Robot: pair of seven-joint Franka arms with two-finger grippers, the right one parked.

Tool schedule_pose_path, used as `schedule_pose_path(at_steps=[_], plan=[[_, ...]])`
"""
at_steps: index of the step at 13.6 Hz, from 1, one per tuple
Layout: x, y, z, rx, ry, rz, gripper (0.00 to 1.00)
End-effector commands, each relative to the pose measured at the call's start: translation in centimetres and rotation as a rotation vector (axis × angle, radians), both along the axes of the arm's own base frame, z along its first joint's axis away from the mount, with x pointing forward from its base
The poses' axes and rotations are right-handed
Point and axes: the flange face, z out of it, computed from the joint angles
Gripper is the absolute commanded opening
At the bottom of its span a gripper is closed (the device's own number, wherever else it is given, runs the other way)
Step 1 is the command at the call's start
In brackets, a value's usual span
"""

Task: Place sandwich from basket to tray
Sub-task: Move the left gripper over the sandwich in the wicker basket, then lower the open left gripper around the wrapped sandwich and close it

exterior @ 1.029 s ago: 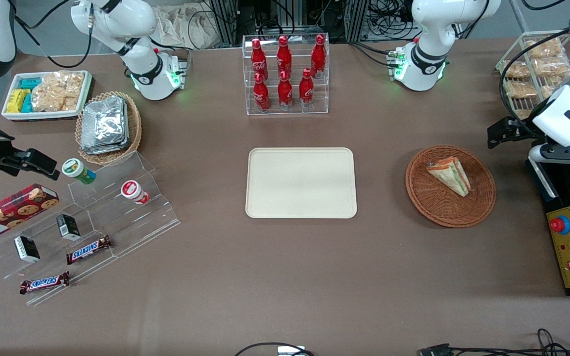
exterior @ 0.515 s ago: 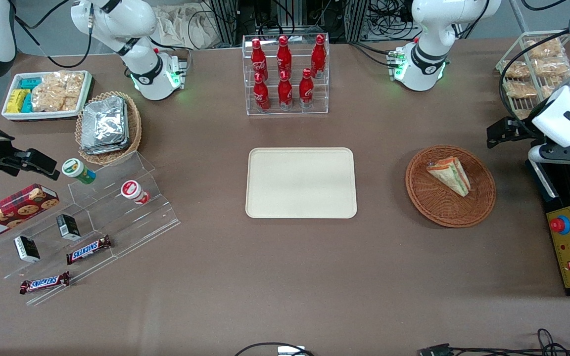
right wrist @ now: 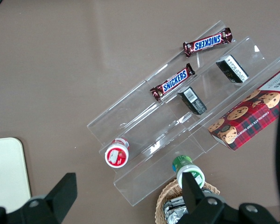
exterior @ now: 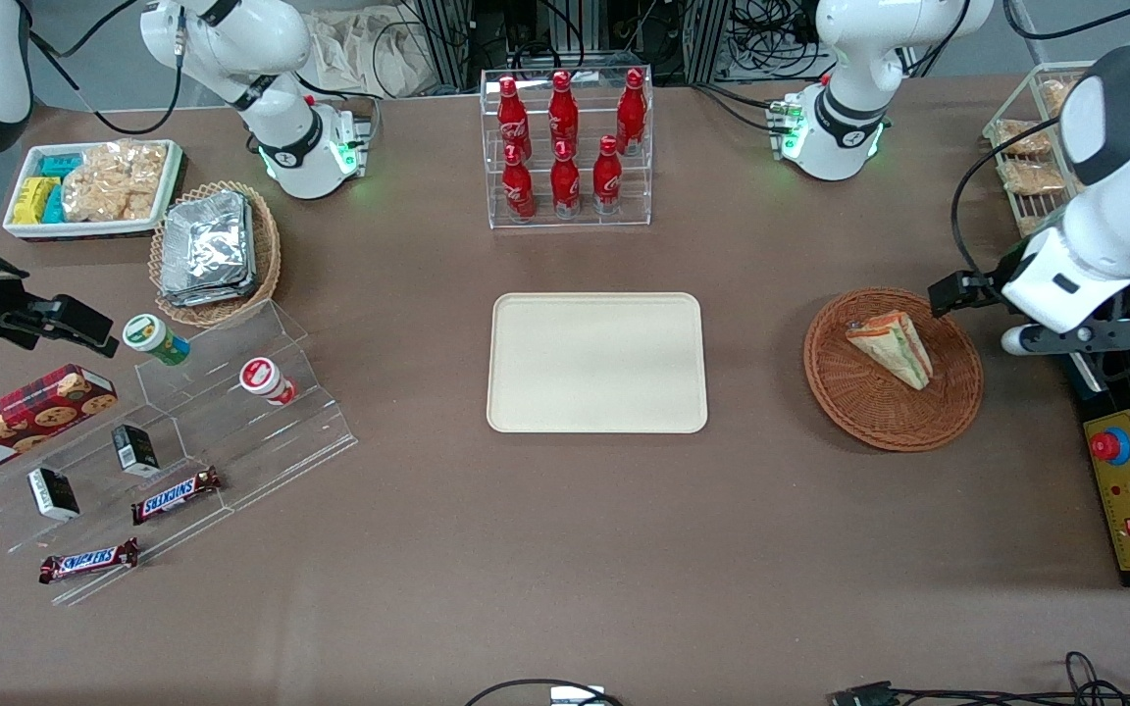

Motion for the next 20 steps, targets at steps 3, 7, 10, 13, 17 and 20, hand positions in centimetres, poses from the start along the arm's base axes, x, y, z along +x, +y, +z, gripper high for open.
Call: schedule_pose_path(at_steps=[3, 7, 10, 13, 17, 20], plan=[[-4.4, 1.4, -5.5, 0.031, -0.051, 0.126, 1.00], [-5.6, 2.4, -9.3, 0.043, -0.082, 0.268, 1.00], [-6.5, 2.9, -12.0, 0.040, -0.112, 0.331, 1.00], [-7.2, 3.0, -14.8, 0.039, -0.121, 0.400, 1.00], [-8.5, 3.1, -17.8, 0.032, -0.141, 0.440, 1.00], [-9.0, 3.1, -19.6, 0.027, -0.148, 0.457, 1.00]])
